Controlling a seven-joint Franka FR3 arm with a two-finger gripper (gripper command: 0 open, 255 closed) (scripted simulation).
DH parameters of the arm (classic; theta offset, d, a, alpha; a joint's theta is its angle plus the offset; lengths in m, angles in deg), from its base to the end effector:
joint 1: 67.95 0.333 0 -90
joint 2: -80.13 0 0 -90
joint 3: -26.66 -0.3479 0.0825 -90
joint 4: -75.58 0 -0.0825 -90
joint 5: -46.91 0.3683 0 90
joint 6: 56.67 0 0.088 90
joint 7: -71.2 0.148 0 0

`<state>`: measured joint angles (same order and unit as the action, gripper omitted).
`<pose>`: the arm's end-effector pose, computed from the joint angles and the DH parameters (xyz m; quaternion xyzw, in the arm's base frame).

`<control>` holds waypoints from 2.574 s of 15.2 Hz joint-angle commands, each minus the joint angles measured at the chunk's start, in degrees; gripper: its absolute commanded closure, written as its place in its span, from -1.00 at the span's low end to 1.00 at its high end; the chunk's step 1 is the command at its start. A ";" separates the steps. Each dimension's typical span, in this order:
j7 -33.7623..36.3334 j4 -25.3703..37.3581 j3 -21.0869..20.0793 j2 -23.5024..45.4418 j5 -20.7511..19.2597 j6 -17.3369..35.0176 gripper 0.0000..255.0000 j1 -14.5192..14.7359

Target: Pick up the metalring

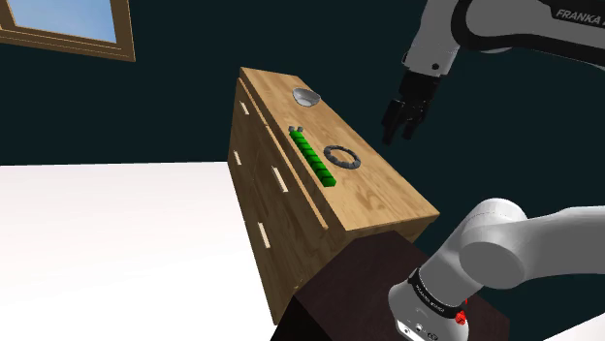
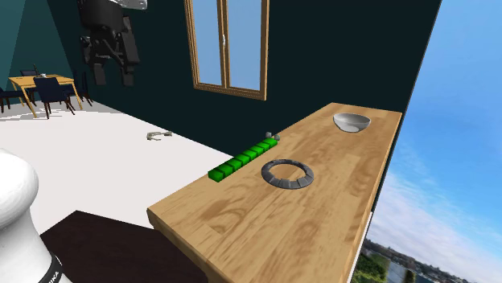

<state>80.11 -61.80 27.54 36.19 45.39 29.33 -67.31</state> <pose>0.2587 -0.0063 0.5428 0.9949 -0.0772 -0.0641 0.0130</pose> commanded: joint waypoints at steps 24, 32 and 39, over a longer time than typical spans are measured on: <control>-16.03 -0.46 16.17 34.89 -4.05 45.55 -1.00 -4.99; -25.94 9.59 18.49 52.47 5.29 55.51 -1.00 -6.91; -33.95 22.54 16.02 67.58 14.20 59.42 -1.00 -12.27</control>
<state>47.27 -41.72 44.06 101.30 58.33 88.46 -78.61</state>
